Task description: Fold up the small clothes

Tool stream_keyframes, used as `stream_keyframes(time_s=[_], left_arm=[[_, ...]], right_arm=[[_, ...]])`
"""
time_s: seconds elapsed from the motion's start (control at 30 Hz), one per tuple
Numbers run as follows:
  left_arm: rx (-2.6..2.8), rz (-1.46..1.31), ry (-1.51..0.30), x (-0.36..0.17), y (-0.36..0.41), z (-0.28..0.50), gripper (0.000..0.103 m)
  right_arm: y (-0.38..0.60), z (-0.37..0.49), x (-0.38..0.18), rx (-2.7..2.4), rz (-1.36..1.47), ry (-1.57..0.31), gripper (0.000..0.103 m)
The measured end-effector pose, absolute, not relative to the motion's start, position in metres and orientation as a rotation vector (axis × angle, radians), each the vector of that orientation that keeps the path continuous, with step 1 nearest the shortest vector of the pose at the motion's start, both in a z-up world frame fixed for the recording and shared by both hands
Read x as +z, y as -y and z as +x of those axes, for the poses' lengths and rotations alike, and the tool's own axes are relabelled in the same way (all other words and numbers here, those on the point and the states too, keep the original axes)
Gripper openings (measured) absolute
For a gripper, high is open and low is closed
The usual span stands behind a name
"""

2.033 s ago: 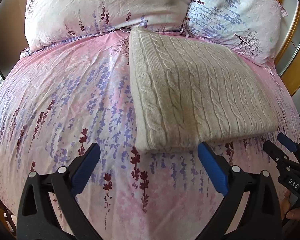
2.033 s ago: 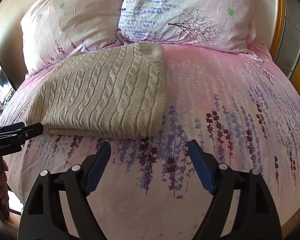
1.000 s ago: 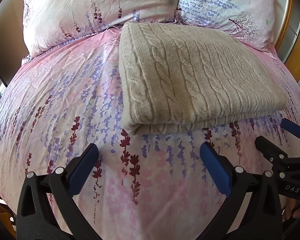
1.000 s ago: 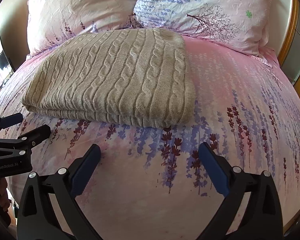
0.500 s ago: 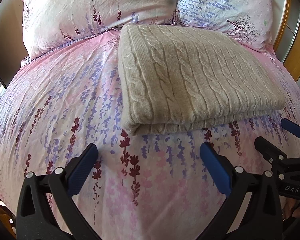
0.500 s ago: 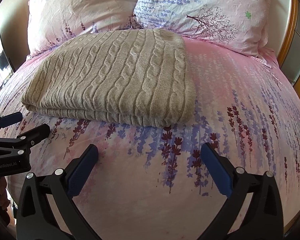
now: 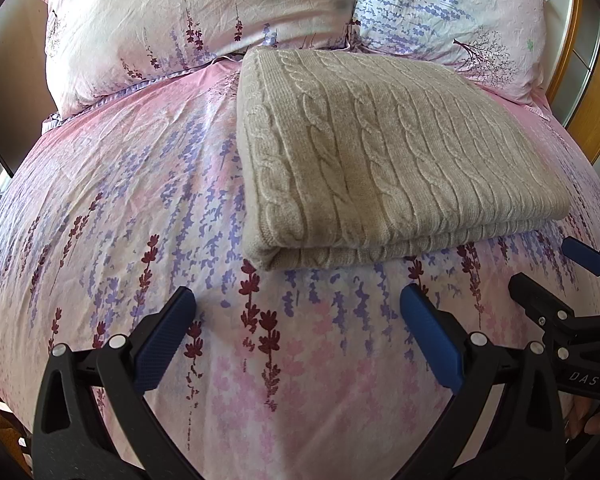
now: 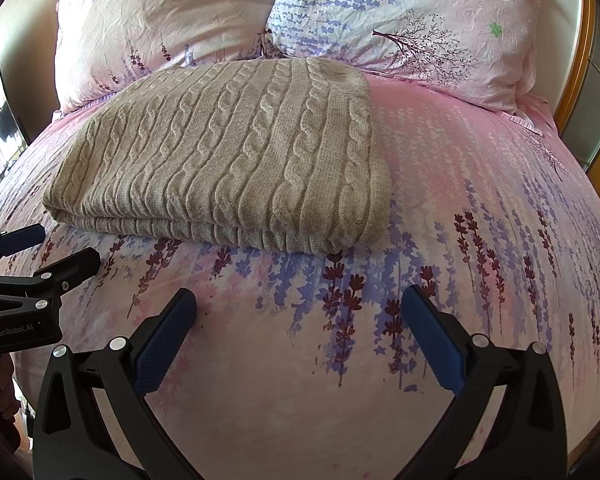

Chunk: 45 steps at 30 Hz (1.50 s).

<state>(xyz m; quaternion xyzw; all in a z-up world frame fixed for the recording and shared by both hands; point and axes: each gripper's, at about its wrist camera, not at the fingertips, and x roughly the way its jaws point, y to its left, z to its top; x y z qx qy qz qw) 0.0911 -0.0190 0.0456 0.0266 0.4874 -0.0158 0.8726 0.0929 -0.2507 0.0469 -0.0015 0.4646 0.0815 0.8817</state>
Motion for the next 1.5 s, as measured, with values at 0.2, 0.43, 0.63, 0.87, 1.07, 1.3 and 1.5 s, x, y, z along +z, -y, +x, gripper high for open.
stream_keyframes(time_s=[0.2,0.43,0.63,0.87,1.07,1.3,1.5], left_arm=[[-0.029,0.053,-1.015,0.0465,0.0190,0.0915,0.101],[-0.025,0.049,-1.014,0.0464,0.0186,0.0914,0.101],[-0.025,0.049,-1.015,0.0462,0.0187,0.0914,0.101],[-0.030,0.050,-1.027,0.0451,0.0184,0.0929,0.101],[-0.032,0.052,-1.033,0.0448,0.0184,0.0937,0.101],[-0.033,0.052,-1.032,0.0446,0.0184,0.0938,0.101],[-0.031,0.050,-1.029,0.0451,0.0187,0.0934,0.101]], right_arm=[[0.2510,0.0927,0.0467,0.170,-0.003,-0.968,0.102],[0.2509,0.0928,0.0467,0.170,-0.003,-0.968,0.102],[0.2510,0.0927,0.0466,0.170,-0.003,-0.968,0.102],[0.2511,0.0927,0.0465,0.170,-0.003,-0.968,0.102],[0.2511,0.0928,0.0466,0.170,-0.003,-0.968,0.102],[0.2510,0.0929,0.0466,0.170,-0.003,-0.967,0.102],[0.2510,0.0929,0.0466,0.170,-0.003,-0.967,0.102]])
